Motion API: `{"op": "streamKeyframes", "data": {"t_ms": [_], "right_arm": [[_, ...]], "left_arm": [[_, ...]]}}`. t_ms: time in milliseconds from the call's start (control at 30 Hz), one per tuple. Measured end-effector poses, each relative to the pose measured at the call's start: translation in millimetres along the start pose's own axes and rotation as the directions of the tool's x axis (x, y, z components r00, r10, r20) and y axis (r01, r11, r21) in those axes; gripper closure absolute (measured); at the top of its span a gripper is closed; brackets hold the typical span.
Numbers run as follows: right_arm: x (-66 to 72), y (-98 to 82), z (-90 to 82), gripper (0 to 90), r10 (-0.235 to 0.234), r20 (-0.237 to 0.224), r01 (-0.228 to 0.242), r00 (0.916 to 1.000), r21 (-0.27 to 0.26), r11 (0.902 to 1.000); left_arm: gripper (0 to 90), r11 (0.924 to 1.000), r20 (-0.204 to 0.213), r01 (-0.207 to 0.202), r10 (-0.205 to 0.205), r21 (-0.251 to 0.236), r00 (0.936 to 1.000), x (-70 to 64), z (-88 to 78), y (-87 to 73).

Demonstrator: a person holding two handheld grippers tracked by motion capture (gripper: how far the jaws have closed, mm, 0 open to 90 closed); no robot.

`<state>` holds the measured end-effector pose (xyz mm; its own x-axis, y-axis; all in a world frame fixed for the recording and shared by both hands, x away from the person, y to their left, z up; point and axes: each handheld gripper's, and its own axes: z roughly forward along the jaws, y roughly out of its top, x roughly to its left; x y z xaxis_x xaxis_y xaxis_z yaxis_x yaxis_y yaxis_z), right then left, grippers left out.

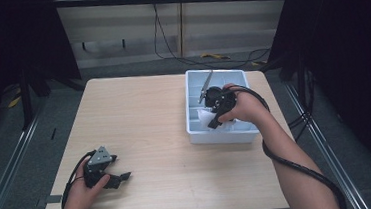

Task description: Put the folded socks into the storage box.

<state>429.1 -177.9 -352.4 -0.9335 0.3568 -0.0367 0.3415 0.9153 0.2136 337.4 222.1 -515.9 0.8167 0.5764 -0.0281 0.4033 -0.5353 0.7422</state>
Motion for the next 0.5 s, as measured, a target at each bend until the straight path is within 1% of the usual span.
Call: {"op": "streamKeyframes", "data": {"t_ms": [33,133,233,367,400,467,500], "right_arm": [[-2.0,0.6,1.3,53.8,-0.006,-0.001,0.006,1.0000,-0.002,1.0000],[-4.4,2.9,3.9,53.8,0.005,0.002,-0.005,1.0000,0.008,1.0000],[-6.9,6.4,7.3,53.8,0.000,0.006,0.000,1.0000,0.002,1.0000],[-8.0,12.4,14.6,53.7,-0.002,0.004,0.002,1.0000,0.009,1.0000],[-8.1,13.9,16.5,53.8,0.005,0.001,-0.005,1.0000,0.010,0.9999],[-9.3,17.1,21.2,53.8,-0.004,0.003,0.004,1.0000,0.010,0.9999],[-9.3,17.9,22.6,53.8,-0.001,-0.002,0.001,1.0000,0.013,0.9999]], "left_arm": [[14.5,1.0000,0.000,-0.001,0.001,0.000,1.0000,0.0,0.0,0.0],[14.5,1.0000,0.003,0.001,-0.001,0.000,1.0000,-0.1,0.1,0.0],[14.6,1.0000,0.000,-0.001,0.001,0.000,1.0000,0.0,0.0,0.0],[14.5,1.0000,0.004,0.000,0.000,-0.002,1.0000,0.1,0.2,-0.1],[14.4,1.0000,0.005,0.001,-0.001,-0.002,1.0000,0.0,0.2,-0.1],[14.4,1.0000,0.006,0.002,-0.002,-0.002,1.0000,0.0,0.3,-0.1],[14.4,1.0000,0.006,0.001,-0.001,-0.002,1.0000,0.0,0.2,-0.1]]}}
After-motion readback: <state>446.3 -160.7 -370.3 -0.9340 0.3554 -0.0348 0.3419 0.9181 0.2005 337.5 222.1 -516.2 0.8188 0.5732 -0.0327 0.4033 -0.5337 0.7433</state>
